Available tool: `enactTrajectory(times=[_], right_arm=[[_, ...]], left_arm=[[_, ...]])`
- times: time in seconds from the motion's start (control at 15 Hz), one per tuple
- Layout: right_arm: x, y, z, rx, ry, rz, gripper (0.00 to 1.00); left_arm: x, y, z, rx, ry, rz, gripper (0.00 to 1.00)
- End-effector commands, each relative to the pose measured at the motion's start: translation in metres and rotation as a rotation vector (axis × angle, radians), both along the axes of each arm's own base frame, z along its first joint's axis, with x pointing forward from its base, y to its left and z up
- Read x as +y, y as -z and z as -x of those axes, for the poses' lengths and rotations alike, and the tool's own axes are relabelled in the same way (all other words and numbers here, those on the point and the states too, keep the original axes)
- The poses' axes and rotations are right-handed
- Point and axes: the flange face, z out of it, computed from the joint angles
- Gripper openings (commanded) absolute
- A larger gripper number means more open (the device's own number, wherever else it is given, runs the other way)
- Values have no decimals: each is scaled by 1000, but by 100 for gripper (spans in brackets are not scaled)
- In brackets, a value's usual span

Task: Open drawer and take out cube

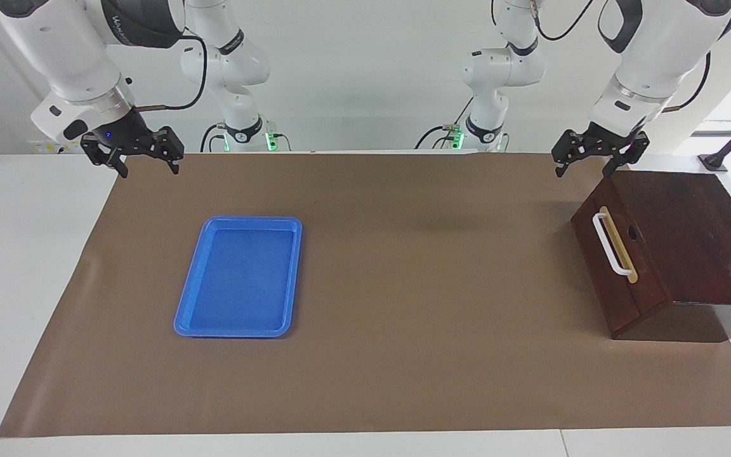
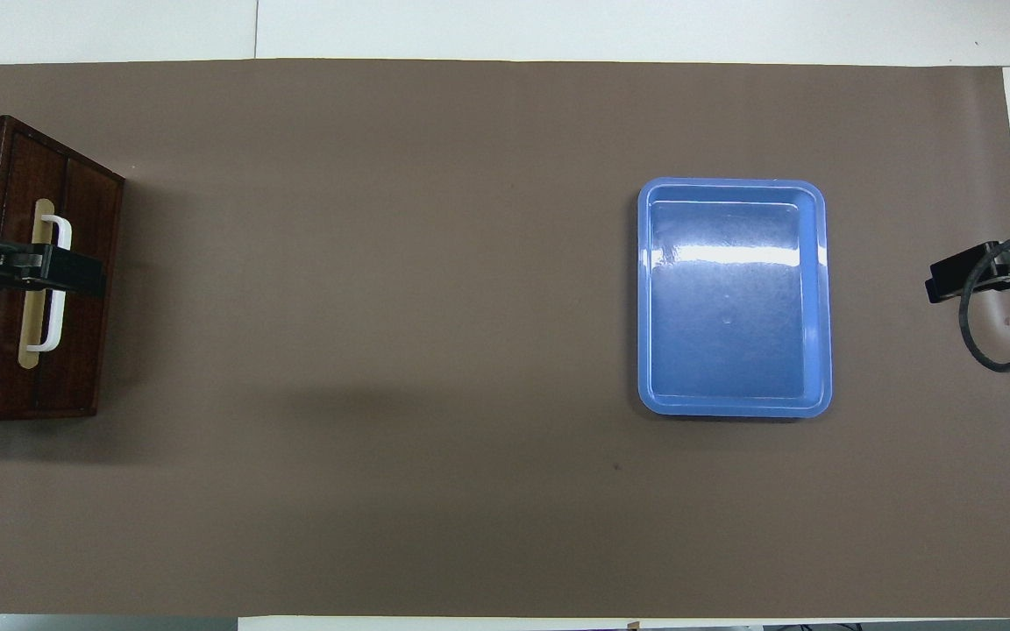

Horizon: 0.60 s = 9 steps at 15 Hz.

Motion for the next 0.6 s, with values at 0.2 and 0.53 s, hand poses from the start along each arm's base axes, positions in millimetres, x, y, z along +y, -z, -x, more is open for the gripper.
enactTrajectory(times=[0.2, 0.53], right_arm=[[-4, 1, 3, -17, 14, 8, 100], [-5, 0, 3, -18, 16, 7, 100]], left_arm=[[8, 72, -30, -10, 29, -30, 100], [21, 143, -47, -34, 83, -143, 100]])
